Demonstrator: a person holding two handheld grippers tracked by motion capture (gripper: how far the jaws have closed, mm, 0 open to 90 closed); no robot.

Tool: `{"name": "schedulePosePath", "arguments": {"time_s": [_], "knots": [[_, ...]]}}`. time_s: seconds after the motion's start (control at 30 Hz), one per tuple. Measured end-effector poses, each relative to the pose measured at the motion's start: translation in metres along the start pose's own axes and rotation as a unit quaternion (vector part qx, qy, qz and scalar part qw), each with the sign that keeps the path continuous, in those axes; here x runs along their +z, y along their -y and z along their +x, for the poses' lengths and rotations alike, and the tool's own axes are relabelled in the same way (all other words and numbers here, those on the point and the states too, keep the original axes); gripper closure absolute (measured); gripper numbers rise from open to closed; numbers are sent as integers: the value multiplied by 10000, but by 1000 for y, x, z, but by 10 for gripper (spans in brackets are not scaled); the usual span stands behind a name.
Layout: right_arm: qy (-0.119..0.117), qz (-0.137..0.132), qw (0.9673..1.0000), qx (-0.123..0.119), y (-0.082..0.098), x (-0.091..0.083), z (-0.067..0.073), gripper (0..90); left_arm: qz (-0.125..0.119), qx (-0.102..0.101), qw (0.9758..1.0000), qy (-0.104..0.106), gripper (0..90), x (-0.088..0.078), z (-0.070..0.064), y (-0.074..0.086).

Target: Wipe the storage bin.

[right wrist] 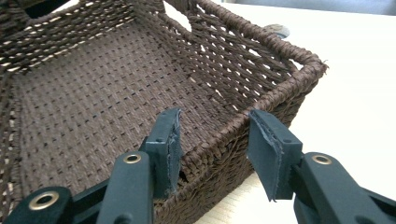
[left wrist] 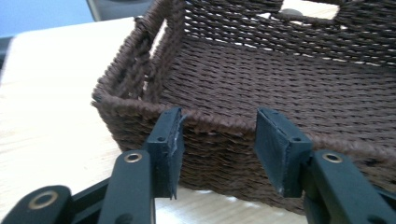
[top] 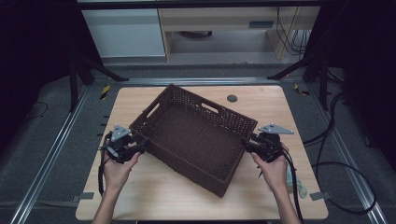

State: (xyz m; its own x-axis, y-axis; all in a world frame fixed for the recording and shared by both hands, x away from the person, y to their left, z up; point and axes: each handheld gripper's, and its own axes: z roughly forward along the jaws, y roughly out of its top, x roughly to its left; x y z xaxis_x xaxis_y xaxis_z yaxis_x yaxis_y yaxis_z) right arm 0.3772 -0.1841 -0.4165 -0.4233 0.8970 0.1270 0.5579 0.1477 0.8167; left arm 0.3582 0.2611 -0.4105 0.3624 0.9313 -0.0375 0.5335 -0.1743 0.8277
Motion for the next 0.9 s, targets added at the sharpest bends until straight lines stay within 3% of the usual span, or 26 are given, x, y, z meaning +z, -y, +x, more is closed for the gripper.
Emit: {"name": "schedulePosePath", "arguments": {"time_s": [0.07, 0.2, 0.4, 0.53, 0.73, 0.8, 0.9], "knots": [[-33, -15, 10000, 11, -2, 0, -2, 528, -26, 43, 10000, -41, 516, 2, 1, 0], [118, -160, 9998, 57, -6, 3, -6, 494, -16, -82, 9999, 74, 517, 3, 5, -3], [275, -94, 9996, 24, -8, 16, -13, 431, -23, -81, 10000, -10, 516, 9, 8, -7], [177, -148, 9996, 137, -8, 16, -15, 436, -52, -137, 9999, -5, 511, 13, 11, -8], [217, -117, 9996, 164, -5, 15, -13, 454, -48, -118, 9999, -104, 505, 10, 6, -9], [197, -111, 9995, 204, -4, 14, -13, 456, -100, -311, 9994, 147, 466, 6, 3, -9], [151, -101, 9994, 298, -3, 11, -12, 458, -156, -320, 9992, 160, 451, 2, -4, -9]]}}
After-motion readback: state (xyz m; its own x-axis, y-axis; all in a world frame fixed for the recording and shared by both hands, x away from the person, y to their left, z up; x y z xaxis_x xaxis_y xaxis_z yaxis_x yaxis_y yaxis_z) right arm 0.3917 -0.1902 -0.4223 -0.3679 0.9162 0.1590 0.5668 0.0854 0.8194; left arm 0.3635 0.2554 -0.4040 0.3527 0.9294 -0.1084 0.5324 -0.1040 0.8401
